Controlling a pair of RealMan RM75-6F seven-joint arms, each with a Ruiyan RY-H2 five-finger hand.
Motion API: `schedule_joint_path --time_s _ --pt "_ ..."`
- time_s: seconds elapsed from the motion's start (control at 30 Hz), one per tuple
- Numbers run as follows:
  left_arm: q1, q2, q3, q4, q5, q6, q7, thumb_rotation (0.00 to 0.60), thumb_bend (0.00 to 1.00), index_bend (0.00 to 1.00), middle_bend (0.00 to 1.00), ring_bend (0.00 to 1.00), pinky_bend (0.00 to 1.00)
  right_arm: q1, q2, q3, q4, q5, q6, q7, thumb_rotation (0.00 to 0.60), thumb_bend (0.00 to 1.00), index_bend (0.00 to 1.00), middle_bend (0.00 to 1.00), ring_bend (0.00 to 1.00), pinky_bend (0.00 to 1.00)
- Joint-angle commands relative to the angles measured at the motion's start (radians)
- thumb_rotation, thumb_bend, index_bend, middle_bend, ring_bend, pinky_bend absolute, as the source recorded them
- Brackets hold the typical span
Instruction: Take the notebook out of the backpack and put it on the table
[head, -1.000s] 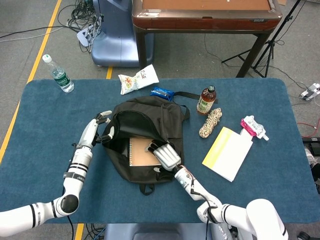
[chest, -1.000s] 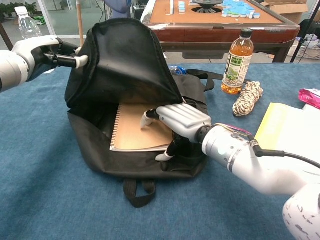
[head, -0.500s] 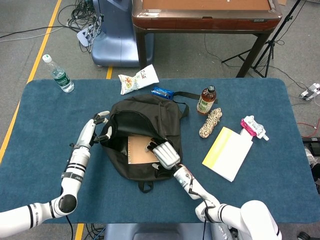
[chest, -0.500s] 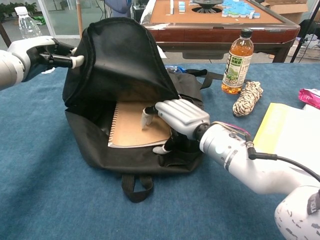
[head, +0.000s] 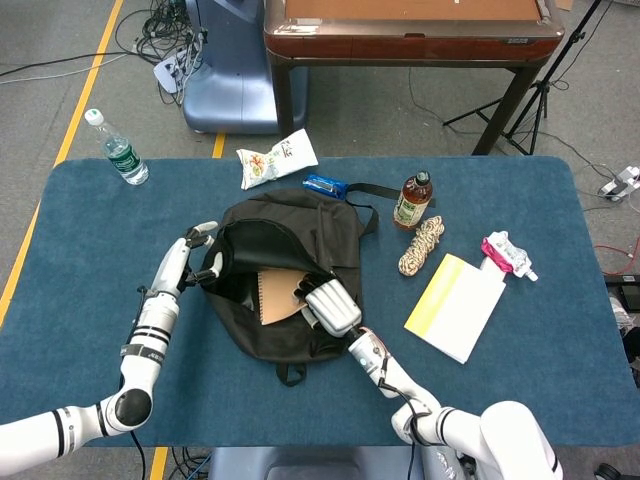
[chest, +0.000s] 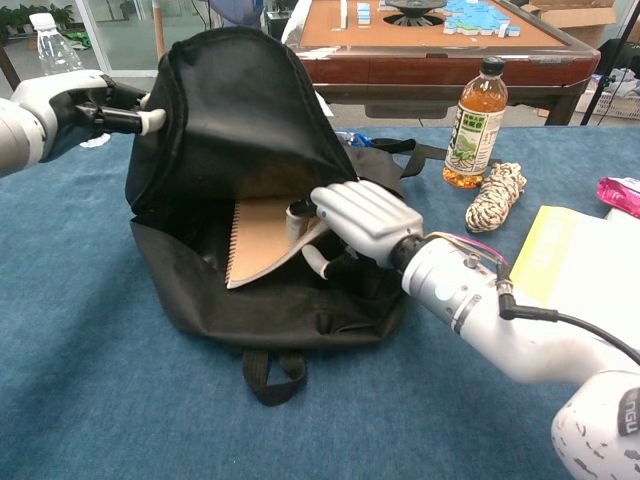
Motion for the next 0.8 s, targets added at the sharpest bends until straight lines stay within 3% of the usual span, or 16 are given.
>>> schedule_joint_path --time_s 0.03,0.27,0.57,0.8 --pt "-0.001 0.003 -0.002 0.001 -0.004 -0.002 0.0 0.6 0.76 0.55 0.16 0.02 0.0 0.002 -0.003 0.007 0.005 -0.003 0.015 0.004 0.6 0.61 0.61 0.45 0.29 0.23" --pt "-0.006 0.013 -0.008 0.006 -0.019 -0.012 0.005 0.6 0.76 0.54 0.16 0.02 0.0 -0.009 0.023 0.007 -0.028 -0.008 0.043 -0.005 0.6 0.65 0.81 0.58 0.4 0.28" --pt "-0.004 0.023 0.0 0.007 -0.033 -0.036 -0.001 0.6 0.75 0.53 0.15 0.02 0.0 -0.047 0.136 -0.011 -0.214 -0.056 0.134 -0.008 0.6 0.66 0.87 0.67 0.51 0.3" --pt "-0.001 0.036 0.007 -0.004 -0.035 -0.043 -0.002 0.6 0.74 0.52 0.15 0.02 0.0 -0.076 0.266 -0.013 -0.425 -0.103 0.211 -0.028 0.6 0.66 0.88 0.69 0.56 0.31"
